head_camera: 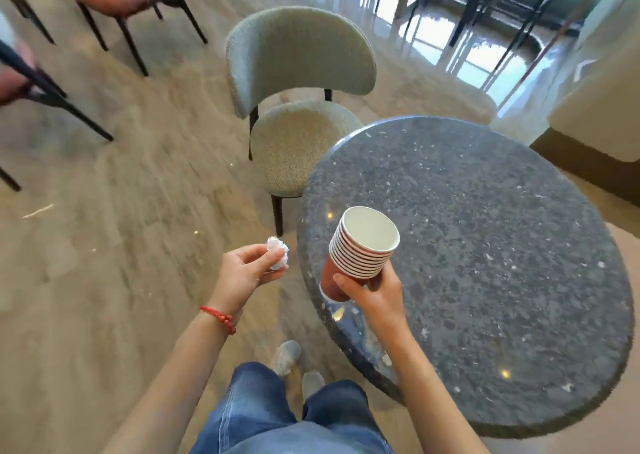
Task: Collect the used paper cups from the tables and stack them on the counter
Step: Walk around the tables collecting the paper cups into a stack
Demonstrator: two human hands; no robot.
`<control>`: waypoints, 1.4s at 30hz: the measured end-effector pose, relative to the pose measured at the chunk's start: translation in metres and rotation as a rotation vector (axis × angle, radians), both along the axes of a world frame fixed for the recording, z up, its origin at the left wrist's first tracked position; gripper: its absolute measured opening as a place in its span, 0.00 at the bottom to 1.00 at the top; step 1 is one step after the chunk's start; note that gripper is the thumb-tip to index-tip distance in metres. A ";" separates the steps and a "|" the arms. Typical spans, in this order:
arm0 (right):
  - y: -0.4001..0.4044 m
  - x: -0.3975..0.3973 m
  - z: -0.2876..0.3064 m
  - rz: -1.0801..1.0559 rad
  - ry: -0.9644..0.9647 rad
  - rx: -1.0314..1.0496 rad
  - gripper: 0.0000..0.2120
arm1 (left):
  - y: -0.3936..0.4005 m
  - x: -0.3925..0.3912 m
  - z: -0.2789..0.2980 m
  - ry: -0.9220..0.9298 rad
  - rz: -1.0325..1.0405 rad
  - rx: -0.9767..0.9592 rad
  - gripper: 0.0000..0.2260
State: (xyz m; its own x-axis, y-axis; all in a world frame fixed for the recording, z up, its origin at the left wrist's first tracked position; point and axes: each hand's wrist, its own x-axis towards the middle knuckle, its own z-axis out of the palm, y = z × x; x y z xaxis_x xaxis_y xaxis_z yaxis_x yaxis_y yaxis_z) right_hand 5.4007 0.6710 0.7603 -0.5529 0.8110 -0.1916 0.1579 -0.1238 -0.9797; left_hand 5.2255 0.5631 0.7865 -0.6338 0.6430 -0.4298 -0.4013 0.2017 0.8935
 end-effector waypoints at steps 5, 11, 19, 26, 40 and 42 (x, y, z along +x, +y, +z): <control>-0.016 -0.025 0.003 0.244 0.038 -0.011 0.32 | -0.061 0.009 0.002 -0.015 0.269 -0.007 0.05; -0.065 -0.092 0.003 0.583 0.051 0.004 0.29 | -0.146 -0.007 0.005 0.006 0.620 -0.039 0.03; -0.148 -0.190 -0.003 0.854 0.042 0.014 0.25 | -0.241 -0.050 0.004 0.011 0.955 -0.021 0.03; -0.228 -0.301 -0.008 0.918 0.060 0.015 0.22 | -0.324 -0.138 0.004 0.041 1.045 -0.009 0.03; -0.338 -0.535 -0.038 1.053 0.052 0.039 0.19 | -0.448 -0.334 -0.026 0.057 1.206 0.009 0.03; -0.349 -0.578 -0.042 1.073 0.051 0.044 0.19 | -0.460 -0.369 -0.031 0.066 1.237 0.002 0.03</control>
State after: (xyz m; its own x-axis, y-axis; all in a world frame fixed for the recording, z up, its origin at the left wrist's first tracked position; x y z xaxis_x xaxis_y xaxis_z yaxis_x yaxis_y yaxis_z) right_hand 4.8223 0.3223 0.7184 -0.9866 -0.0976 -0.1306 0.1219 0.0904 -0.9884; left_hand 4.8566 0.1032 0.7553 -0.8358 -0.4026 -0.3733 -0.2747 -0.2821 0.9192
